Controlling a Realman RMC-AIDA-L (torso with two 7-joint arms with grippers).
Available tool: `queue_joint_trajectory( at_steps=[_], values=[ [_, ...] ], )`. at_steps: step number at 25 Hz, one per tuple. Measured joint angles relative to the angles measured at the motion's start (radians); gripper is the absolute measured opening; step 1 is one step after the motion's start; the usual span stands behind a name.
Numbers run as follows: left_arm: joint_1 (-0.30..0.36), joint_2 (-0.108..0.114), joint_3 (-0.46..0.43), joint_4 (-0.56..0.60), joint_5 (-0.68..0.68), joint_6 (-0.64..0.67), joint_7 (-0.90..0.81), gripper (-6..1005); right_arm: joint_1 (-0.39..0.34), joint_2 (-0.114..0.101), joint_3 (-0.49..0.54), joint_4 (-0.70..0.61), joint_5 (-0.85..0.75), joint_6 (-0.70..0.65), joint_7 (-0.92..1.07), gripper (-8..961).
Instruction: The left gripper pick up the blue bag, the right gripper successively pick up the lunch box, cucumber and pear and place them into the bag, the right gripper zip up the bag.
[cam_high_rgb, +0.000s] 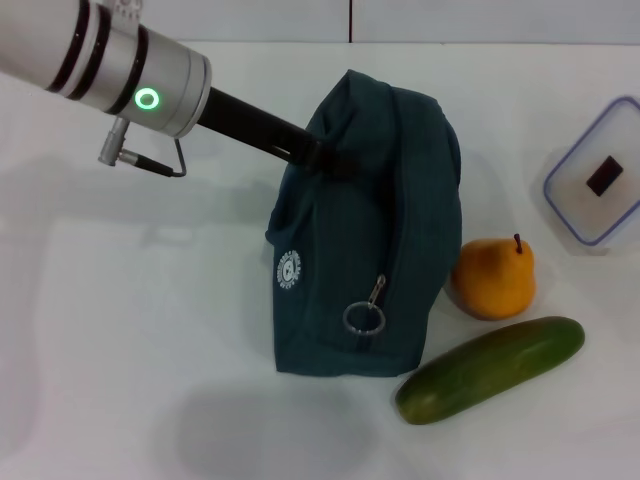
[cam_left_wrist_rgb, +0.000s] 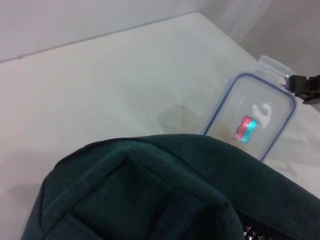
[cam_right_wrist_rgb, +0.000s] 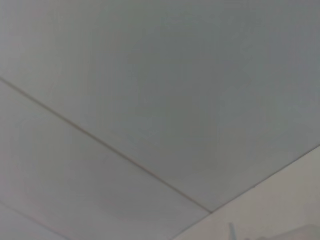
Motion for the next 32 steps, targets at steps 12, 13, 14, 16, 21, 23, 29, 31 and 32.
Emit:
queue_joint_trajectory(
  at_steps=[12, 13, 14, 16, 21, 23, 29, 31, 32],
  values=[
    [-0.023, 0.002, 0.001, -0.002, 0.007, -0.031, 0.012, 45, -0.025, 0.010, 0.014, 0.092, -0.023, 0.076, -0.028, 21],
    [-0.023, 0.003, 0.000, -0.002, 0.008, -0.033, 0.012, 45, -0.024, 0.008, 0.011, 0.090, -0.022, 0.087, -0.028, 22],
    [-0.024, 0.003, 0.000, -0.002, 0.008, -0.036, 0.012, 45, -0.025, 0.009, 0.002, 0.093, -0.030, 0.099, -0.028, 22],
    [-0.023, 0.003, 0.000, -0.002, 0.006, -0.037, 0.013, 45, -0.023, 0.008, -0.016, 0.105, -0.031, 0.120, -0.028, 22],
    [-0.020, 0.002, 0.000, -0.001, 0.004, -0.038, 0.013, 45, -0.013, 0.010, -0.025, 0.120, -0.035, 0.129, -0.038, 25],
    [-0.017, 0.002, 0.000, -0.001, 0.002, -0.038, 0.013, 45, -0.012, 0.011, -0.026, 0.119, -0.034, 0.125, -0.041, 33],
    [-0.012, -0.001, 0.000, -0.001, -0.002, -0.032, 0.011, 45, -0.014, 0.010, -0.025, 0.117, -0.029, 0.121, -0.057, 57],
    [-0.011, -0.001, 0.000, -0.001, -0.005, -0.031, 0.010, 45, -0.016, 0.011, -0.024, 0.114, -0.027, 0.121, -0.065, 64],
    [-0.010, -0.001, 0.000, -0.001, -0.007, -0.031, 0.009, 45, -0.017, 0.011, -0.024, 0.112, -0.027, 0.121, -0.067, 68]
  ],
)
